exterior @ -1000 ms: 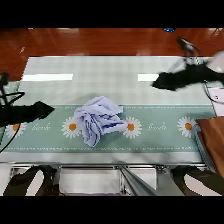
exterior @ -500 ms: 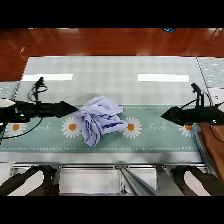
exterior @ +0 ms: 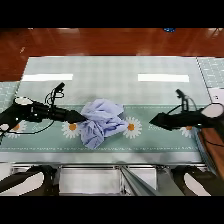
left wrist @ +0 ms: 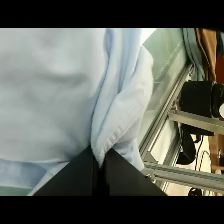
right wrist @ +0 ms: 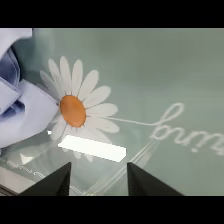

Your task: Fold the shirts.

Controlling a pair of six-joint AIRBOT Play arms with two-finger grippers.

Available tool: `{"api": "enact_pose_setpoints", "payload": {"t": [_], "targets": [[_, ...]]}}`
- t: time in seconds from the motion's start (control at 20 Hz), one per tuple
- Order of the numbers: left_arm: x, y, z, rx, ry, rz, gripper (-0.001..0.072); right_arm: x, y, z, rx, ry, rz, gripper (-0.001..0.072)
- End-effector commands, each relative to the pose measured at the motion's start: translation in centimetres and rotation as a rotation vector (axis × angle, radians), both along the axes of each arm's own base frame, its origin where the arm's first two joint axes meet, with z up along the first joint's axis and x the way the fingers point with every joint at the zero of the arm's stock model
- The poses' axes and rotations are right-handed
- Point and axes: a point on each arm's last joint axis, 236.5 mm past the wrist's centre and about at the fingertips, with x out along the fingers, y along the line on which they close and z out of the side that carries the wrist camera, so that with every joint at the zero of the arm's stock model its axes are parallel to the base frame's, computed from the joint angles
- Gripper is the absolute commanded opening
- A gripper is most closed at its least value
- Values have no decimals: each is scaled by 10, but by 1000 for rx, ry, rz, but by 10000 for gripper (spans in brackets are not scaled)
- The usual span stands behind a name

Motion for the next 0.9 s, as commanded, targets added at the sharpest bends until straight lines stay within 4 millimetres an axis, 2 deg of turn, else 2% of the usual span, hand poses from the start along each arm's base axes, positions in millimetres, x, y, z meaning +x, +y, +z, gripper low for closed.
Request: {"api": "enact_pose_setpoints", "payload": {"t": [0.0,0.1,0.2,0.35,0.6,0.8,0.85], "targets": [[8,21,-1,9,46,70,16,-9,47,-20,10,49,54,407],[13,34,0,-3,62,114,16,-15,72,-27,54,85,69,407],[15,40,1,-6,63,135,16,-11,86,-32,79,91,47,407],[15,40,0,-6,61,133,16,0,103,-38,114,107,1,407],[15,40,1,-6,61,133,16,14,143,-43,137,104,62,407],[15,40,1,-6,62,133,16,3,178,-52,135,142,148,399],[15,40,1,-6,62,134,16,-1,185,-51,135,135,170,342]]}}
